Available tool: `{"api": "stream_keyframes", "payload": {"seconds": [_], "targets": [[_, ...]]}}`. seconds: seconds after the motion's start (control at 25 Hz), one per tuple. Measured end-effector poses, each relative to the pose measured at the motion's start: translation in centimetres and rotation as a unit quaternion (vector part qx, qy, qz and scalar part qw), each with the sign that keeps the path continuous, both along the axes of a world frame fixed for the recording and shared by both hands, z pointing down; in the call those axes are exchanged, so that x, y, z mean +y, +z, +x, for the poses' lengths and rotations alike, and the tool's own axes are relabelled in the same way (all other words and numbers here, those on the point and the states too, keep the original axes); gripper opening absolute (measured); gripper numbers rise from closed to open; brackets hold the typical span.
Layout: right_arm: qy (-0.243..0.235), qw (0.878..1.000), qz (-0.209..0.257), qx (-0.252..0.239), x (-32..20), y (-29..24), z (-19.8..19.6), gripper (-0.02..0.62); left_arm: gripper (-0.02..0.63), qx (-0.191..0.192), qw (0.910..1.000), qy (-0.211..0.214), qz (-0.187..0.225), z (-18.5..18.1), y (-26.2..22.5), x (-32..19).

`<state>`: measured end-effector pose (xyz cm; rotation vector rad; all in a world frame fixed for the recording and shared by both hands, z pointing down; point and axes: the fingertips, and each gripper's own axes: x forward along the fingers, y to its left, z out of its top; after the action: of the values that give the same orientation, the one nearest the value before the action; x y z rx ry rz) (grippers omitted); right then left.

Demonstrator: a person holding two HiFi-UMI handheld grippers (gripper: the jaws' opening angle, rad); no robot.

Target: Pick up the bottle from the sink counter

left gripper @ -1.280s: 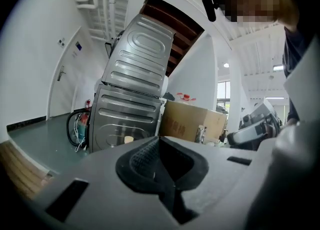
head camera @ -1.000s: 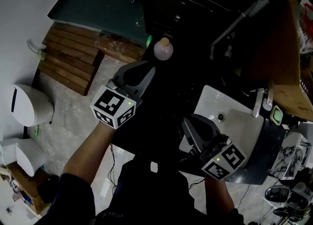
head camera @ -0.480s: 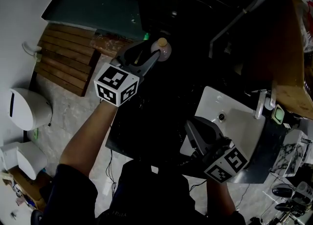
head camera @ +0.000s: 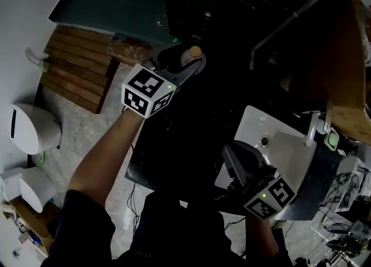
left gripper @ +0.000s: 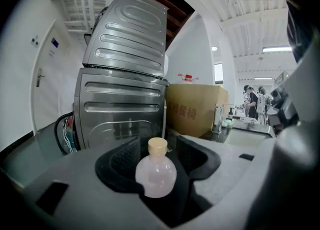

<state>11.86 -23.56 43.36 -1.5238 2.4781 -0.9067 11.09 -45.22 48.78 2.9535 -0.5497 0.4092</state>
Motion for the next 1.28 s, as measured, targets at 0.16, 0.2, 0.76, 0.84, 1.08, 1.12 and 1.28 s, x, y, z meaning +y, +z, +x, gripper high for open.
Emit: {"api": "stream_keyframes", "payload": {"seconds": [0.16, 0.2, 0.76, 0.84, 1.08, 1.12, 1.28], "targets": [[0.001, 1.000, -0.002, 0.001, -0.1, 0.4, 0.3, 0.018, 0.222, -0.005, 0.9999, 0.004, -0.008, 0.6, 1.2, -0.4], [0.001, 1.000, -0.003, 0.002, -0.1, 0.5, 0.3, 0.018, 0.222, -0.007, 0.9999, 0.005, -0.010, 0.7, 1.4, -0.5], [0.003, 1.000, -0.013, -0.003, -0.2, 1.9, 0.5, 0.018, 0.221, -0.031, 0.9994, 0.016, 0.001, 1.9, 3.1, -1.0], [0.002, 1.000, -0.015, -0.005, -0.3, 1.9, 0.4, 0.018, 0.212, -0.034, 0.9993, 0.018, 0.004, 1.9, 3.1, -1.0], [0.000, 1.000, -0.011, -0.007, -0.7, 1.9, 0.1, 0.018, 0.167, -0.042, 0.9989, 0.020, 0.011, 2.0, 3.3, -0.9], [0.000, 1.000, -0.011, -0.009, -0.7, 1.9, 0.1, 0.018, 0.159, -0.042, 0.9989, 0.019, 0.011, 2.0, 3.3, -0.8], [-0.001, 1.000, -0.011, -0.010, -0.7, 1.9, 0.1, 0.018, 0.152, -0.041, 0.9989, 0.017, 0.012, 2.1, 3.3, -0.8]]}}
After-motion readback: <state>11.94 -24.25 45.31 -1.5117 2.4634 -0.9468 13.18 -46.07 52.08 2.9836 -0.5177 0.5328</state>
